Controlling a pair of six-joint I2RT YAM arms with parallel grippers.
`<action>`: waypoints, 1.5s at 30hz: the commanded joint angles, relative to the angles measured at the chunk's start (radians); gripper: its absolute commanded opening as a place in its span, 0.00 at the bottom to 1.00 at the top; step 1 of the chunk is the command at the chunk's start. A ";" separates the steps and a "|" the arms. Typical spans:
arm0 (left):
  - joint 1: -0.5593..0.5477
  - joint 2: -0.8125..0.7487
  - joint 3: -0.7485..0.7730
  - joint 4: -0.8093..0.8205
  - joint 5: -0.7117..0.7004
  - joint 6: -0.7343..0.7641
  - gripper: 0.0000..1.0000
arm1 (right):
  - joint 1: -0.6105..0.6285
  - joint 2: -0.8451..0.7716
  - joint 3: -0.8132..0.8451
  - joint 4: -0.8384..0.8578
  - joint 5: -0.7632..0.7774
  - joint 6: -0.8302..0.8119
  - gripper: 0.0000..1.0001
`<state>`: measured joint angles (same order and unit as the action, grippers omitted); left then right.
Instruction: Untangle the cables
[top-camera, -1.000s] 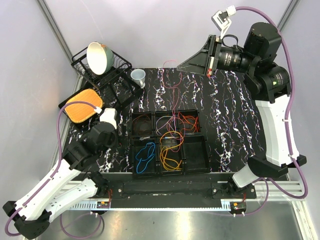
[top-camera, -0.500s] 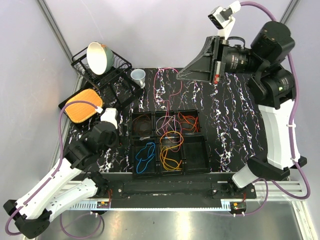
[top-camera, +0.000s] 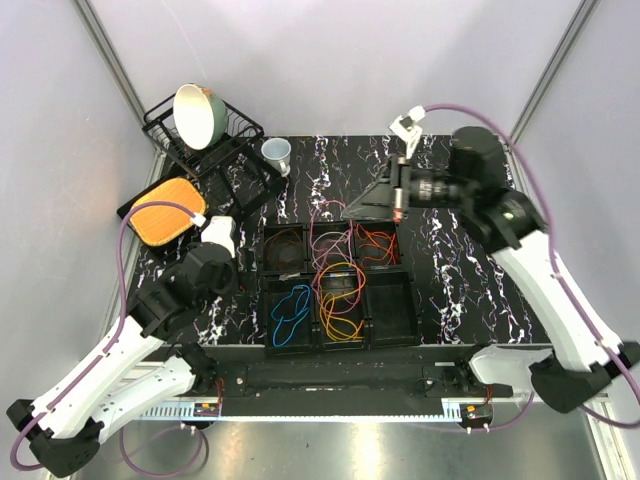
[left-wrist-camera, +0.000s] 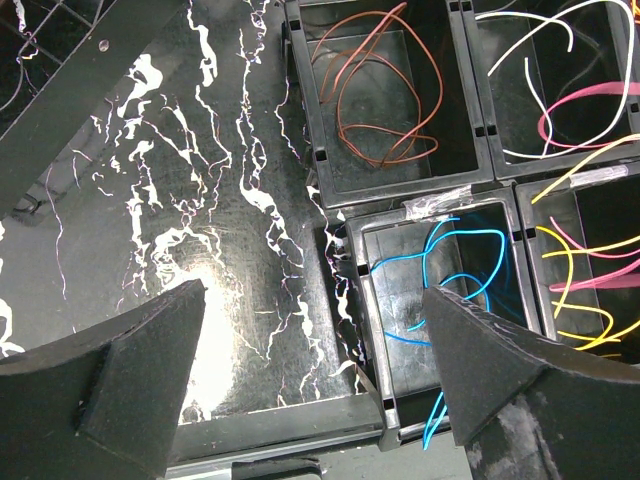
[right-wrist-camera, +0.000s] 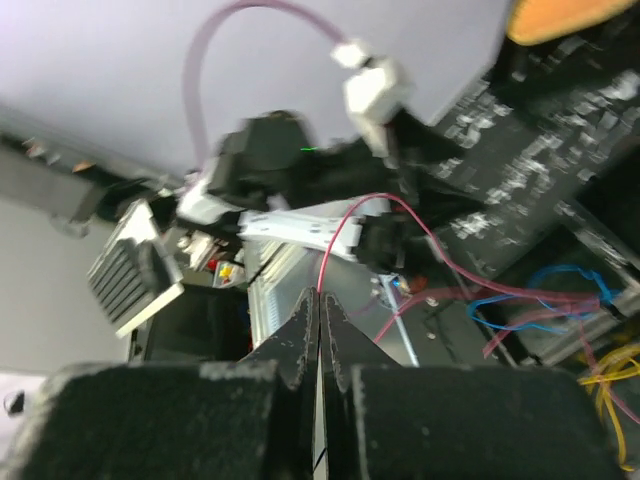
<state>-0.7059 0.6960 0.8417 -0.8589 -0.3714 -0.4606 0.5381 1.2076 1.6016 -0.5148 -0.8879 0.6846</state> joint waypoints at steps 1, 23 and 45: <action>0.002 -0.006 0.003 0.046 -0.007 0.002 0.93 | 0.005 0.055 -0.089 0.053 0.138 -0.074 0.00; 0.000 0.007 0.005 0.046 -0.004 0.007 0.93 | 0.005 -0.060 -0.564 -0.014 0.072 -0.119 0.00; 0.002 0.019 0.003 0.044 -0.011 0.005 0.93 | 0.082 0.216 -0.715 -0.006 0.262 -0.169 0.33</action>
<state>-0.7059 0.7094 0.8417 -0.8589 -0.3714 -0.4606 0.6086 1.4895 0.8066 -0.3962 -0.6975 0.5877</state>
